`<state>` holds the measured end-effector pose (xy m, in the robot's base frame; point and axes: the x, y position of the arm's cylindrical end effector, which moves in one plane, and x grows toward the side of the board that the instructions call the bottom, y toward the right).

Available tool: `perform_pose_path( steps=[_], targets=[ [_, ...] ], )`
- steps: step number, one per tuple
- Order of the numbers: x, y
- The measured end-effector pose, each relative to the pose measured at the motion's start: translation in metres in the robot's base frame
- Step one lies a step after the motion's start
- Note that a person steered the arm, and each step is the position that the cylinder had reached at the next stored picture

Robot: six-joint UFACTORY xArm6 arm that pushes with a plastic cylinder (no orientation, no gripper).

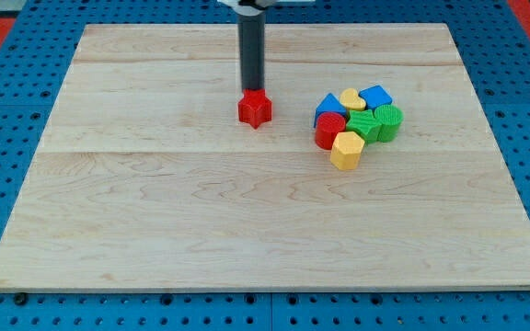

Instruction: Push the red star into group of blocks

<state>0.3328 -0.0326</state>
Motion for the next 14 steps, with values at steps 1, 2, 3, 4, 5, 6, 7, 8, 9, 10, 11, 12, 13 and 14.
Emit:
perform_pose_path(
  steps=[1, 2, 3, 4, 5, 6, 7, 8, 9, 10, 11, 12, 13, 14],
  targets=[
    [-0.002, -0.016],
    [0.021, -0.017],
    [0.049, -0.017],
    [0.044, 0.004],
    [0.037, 0.000],
    [0.008, 0.015],
    [-0.001, 0.029],
    [0.002, 0.052],
    [0.040, 0.047],
    [0.058, 0.037],
    [0.055, 0.003],
    [0.057, -0.012],
    [0.062, 0.009],
    [0.078, 0.009]
  ],
)
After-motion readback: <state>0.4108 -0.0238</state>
